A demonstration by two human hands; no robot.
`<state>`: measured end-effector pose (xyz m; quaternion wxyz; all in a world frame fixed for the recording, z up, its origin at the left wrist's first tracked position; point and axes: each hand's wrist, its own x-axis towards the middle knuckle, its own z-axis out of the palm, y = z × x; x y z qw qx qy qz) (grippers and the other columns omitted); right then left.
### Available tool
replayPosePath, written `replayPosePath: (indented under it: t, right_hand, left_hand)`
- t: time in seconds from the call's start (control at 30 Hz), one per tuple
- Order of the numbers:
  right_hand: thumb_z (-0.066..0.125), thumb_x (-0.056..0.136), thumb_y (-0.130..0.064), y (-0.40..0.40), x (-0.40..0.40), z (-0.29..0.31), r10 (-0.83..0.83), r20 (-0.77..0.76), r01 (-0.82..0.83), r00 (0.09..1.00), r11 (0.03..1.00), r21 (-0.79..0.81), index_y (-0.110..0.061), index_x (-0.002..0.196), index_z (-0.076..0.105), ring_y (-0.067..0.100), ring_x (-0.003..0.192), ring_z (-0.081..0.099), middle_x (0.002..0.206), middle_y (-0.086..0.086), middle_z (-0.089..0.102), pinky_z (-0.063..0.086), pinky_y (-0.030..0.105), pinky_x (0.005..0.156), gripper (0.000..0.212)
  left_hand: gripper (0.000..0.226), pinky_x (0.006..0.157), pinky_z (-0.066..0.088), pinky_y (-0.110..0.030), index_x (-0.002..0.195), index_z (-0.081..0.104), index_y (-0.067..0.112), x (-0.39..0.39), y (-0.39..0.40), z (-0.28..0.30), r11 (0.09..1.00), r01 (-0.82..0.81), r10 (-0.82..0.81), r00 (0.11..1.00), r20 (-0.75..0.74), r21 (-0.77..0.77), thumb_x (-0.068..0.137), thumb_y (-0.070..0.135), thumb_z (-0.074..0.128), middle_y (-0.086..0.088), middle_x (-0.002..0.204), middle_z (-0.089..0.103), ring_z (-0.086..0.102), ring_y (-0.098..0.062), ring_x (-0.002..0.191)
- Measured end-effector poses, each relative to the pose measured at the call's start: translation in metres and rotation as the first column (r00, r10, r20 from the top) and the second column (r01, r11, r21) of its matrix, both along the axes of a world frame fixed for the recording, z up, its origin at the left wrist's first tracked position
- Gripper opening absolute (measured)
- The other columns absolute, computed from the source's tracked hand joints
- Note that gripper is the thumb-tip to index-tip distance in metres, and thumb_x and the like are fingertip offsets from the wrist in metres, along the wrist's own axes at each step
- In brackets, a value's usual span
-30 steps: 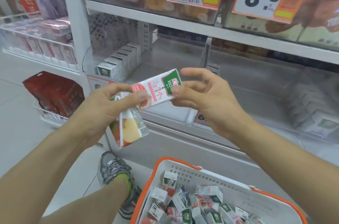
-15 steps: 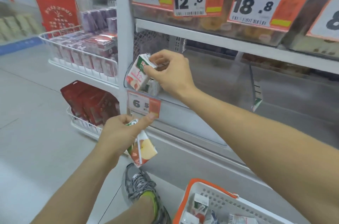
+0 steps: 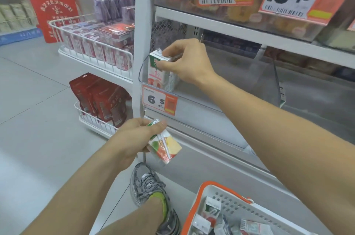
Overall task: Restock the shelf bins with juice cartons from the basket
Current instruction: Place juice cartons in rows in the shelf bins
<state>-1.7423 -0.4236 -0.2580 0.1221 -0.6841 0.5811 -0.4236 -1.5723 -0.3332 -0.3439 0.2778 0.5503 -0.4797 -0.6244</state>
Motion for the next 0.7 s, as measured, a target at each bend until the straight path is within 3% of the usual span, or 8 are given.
replayPosePath:
  t: [0.1,0.3,0.37,0.43,0.5,0.57,0.63,0.7]
  right_hand:
    - [0.091,0.065,-0.030,-0.004,0.004,-0.008,0.014,-0.036,-0.012,0.999,0.999,0.035,-0.021,0.086,0.078,0.004,0.074,0.066,0.081,-0.008,0.075,0.051,0.016,0.067,0.026]
    - [0.088,0.071,-0.038,-0.017,0.009,-0.034,0.013,-0.122,0.000,0.992,0.995,0.098,-0.015,0.088,0.080,0.000,0.074,0.063,0.084,-0.004,0.075,0.048,0.010,0.064,0.030]
    - [0.085,0.074,-0.041,-0.018,0.008,-0.038,0.057,-0.210,-0.029,0.976,0.991,0.133,-0.017,0.082,0.081,0.006,0.077,0.067,0.081,-0.004,0.076,0.056,0.026,0.073,0.025]
    - [0.076,0.084,-0.043,-0.016,0.009,-0.040,0.100,-0.285,-0.053,0.953,0.984,0.168,-0.012,0.076,0.079,0.012,0.073,0.066,0.074,-0.001,0.074,0.055,0.030,0.072,0.032]
    - [0.060,0.096,-0.041,-0.010,0.009,-0.040,0.156,-0.305,-0.085,0.939,0.968,0.235,0.001,0.066,0.066,0.017,0.060,0.052,0.059,0.004,0.058,0.042,0.029,0.059,0.051]
    - [0.049,0.102,-0.034,0.001,0.005,-0.034,0.224,-0.348,-0.132,0.910,0.954,0.268,-0.008,0.058,0.054,0.013,0.058,0.039,0.062,0.002,0.043,0.031,0.028,0.059,0.051]
    - [0.049,0.099,-0.021,0.018,-0.005,-0.020,0.234,-0.395,-0.134,0.888,0.955,0.265,-0.017,0.088,0.070,0.011,0.075,0.048,0.089,0.003,0.049,0.039,0.025,0.076,0.024]
    - [0.049,0.090,-0.005,0.047,-0.020,0.002,0.193,-0.403,-0.129,0.895,0.975,0.183,-0.018,0.118,0.068,0.013,0.091,0.055,0.108,0.004,0.053,0.044,0.023,0.089,0.037]
  left_hand:
    - [0.040,0.100,0.046,-0.054,0.103,0.069,0.008,-0.001,0.001,0.002,0.999,-0.024,0.024,1.000,0.018,-0.038,0.081,0.041,0.076,-0.010,0.084,0.077,0.072,-0.031,0.083]
    - [0.068,0.079,0.061,-0.042,0.105,0.066,0.001,-0.002,0.002,0.004,0.989,-0.140,0.138,0.989,-0.050,-0.038,0.052,0.040,0.083,-0.015,0.093,0.076,0.075,-0.028,0.078]
    - [0.068,0.073,0.062,-0.039,0.106,0.064,-0.003,-0.002,0.002,0.003,0.985,-0.172,0.170,0.982,-0.080,-0.019,0.052,0.034,0.084,-0.018,0.095,0.075,0.075,-0.029,0.081]
    - [0.065,0.066,0.063,-0.035,0.104,0.065,-0.006,-0.004,0.003,0.004,0.984,-0.178,0.176,0.980,-0.091,-0.017,0.055,0.030,0.084,-0.020,0.094,0.075,0.075,-0.029,0.082]
    - [0.056,0.064,0.063,-0.033,0.103,0.066,-0.007,-0.009,0.004,0.006,0.985,-0.173,0.171,0.980,-0.102,-0.011,0.063,0.027,0.085,-0.020,0.094,0.075,0.075,-0.027,0.082]
    - [0.044,0.066,0.063,-0.034,0.101,0.066,-0.005,-0.016,0.007,0.008,0.987,-0.163,0.162,0.981,-0.109,-0.005,0.074,0.025,0.082,-0.020,0.094,0.075,0.074,-0.027,0.080]
    - [0.039,0.063,0.063,-0.034,0.104,0.065,-0.003,-0.025,0.010,0.011,0.989,-0.150,0.148,0.983,-0.111,-0.008,0.080,0.024,0.079,-0.020,0.098,0.074,0.073,-0.025,0.078]
    - [0.036,0.061,0.062,-0.033,0.107,0.065,-0.001,-0.034,0.014,0.016,0.992,-0.124,0.121,0.986,-0.118,-0.019,0.084,0.023,0.075,-0.019,0.102,0.073,0.072,-0.024,0.078]
